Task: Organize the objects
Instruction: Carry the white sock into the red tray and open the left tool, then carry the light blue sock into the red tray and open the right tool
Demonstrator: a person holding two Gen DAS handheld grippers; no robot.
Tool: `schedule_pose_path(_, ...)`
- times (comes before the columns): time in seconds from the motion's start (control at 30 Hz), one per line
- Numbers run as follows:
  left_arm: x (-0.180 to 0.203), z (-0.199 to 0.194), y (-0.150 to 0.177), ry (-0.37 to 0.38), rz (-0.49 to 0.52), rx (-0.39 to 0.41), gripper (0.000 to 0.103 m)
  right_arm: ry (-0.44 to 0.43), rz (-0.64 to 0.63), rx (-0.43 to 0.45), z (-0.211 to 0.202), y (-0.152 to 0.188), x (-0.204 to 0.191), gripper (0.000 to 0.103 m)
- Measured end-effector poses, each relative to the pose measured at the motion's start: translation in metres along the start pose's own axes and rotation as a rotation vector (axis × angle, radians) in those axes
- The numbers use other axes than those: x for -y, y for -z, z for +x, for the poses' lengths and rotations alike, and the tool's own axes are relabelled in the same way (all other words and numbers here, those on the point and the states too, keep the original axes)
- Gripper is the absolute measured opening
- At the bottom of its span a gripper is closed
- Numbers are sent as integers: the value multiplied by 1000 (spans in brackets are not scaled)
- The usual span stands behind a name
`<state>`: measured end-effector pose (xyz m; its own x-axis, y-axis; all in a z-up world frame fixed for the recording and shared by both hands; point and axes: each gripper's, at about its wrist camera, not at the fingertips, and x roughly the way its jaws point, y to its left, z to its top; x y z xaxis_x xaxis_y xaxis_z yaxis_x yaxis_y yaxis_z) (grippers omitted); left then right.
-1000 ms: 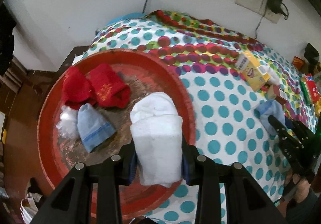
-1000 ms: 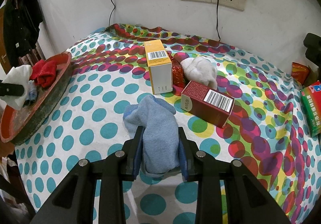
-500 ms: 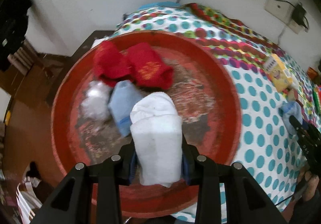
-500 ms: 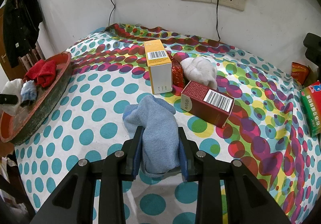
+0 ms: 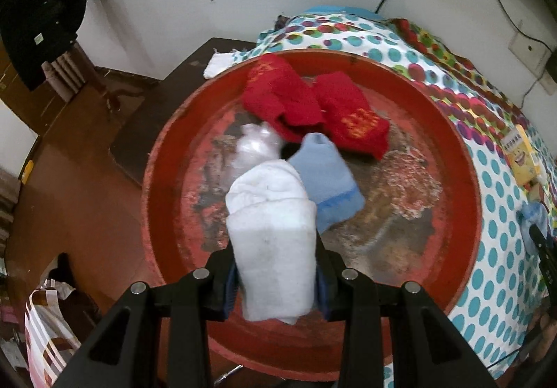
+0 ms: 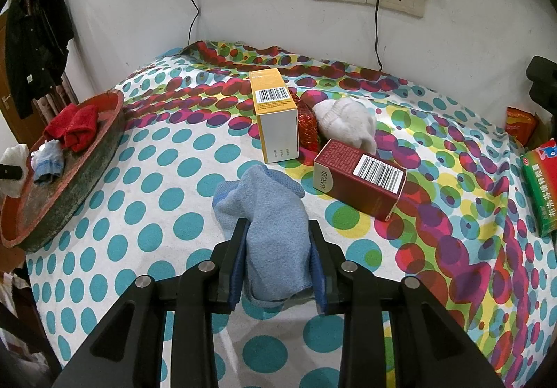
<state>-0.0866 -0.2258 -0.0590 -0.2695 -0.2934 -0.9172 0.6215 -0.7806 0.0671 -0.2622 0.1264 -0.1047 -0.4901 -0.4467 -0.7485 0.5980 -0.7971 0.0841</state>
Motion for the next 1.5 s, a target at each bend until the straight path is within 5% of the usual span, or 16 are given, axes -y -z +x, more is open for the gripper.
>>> schedule_pose_path(0.93, -6, 8, -8, -82, 28, 56, 40, 17, -12, 0, -1, 1, 5, 32)
schedule_pose_path(1.2, -14, -6, -15, -7, 14, 80, 66, 18, -14, 0, 0, 1, 2, 33)
schedule_pose_path(1.5, -17, -19, -15, -9, 16, 82, 66, 19, -14, 0, 0, 1, 3, 33)
